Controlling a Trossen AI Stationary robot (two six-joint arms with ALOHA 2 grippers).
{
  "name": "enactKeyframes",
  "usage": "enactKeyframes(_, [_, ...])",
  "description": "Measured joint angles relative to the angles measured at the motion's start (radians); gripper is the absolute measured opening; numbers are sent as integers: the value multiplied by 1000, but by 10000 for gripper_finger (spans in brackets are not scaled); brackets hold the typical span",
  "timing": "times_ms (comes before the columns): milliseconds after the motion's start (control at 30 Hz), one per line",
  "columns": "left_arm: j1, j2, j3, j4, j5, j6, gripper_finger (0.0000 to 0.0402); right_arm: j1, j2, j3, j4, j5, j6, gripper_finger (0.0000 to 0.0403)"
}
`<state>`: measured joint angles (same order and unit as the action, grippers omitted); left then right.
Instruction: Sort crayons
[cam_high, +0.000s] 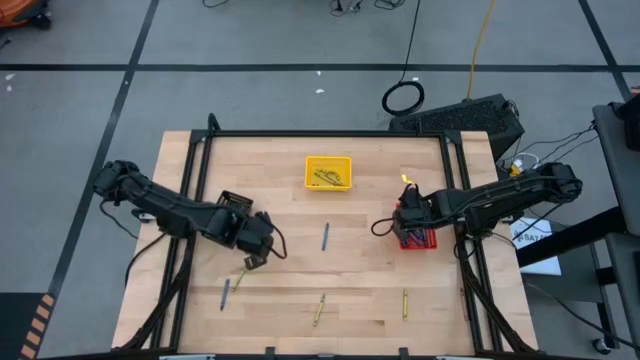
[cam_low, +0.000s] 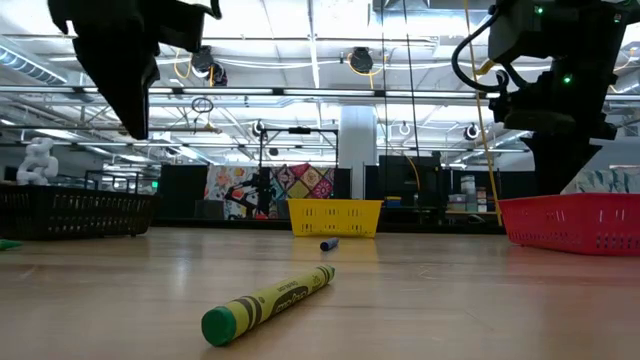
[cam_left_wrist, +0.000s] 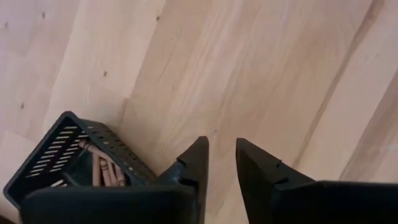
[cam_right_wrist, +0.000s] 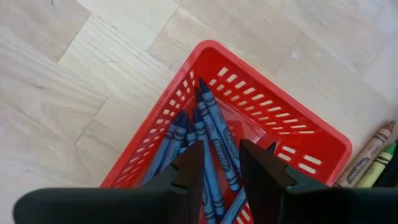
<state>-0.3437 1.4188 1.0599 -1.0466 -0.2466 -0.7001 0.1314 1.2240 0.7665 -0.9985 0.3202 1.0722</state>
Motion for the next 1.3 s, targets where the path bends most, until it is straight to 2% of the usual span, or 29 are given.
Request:
enactKeyframes(67, [5, 0, 0, 6, 3, -44, 86, 0, 0, 0, 0, 0, -13, 89])
enactKeyframes(233, [1, 0, 0, 10, 69, -277, 91, 0, 0, 0, 0, 0, -20, 89])
enactKeyframes(800, [-232, 6, -95, 59, 141, -809, 90, 0, 0, 0, 0, 0, -40, 89])
enactKeyframes(933, [-272, 49, -107, 110, 145, -840, 90, 0, 0, 0, 9, 0, -38, 89])
enactKeyframes(1300, [-305, 205, -108, 89, 267, -842, 90, 0, 0, 0, 53, -2, -37, 89])
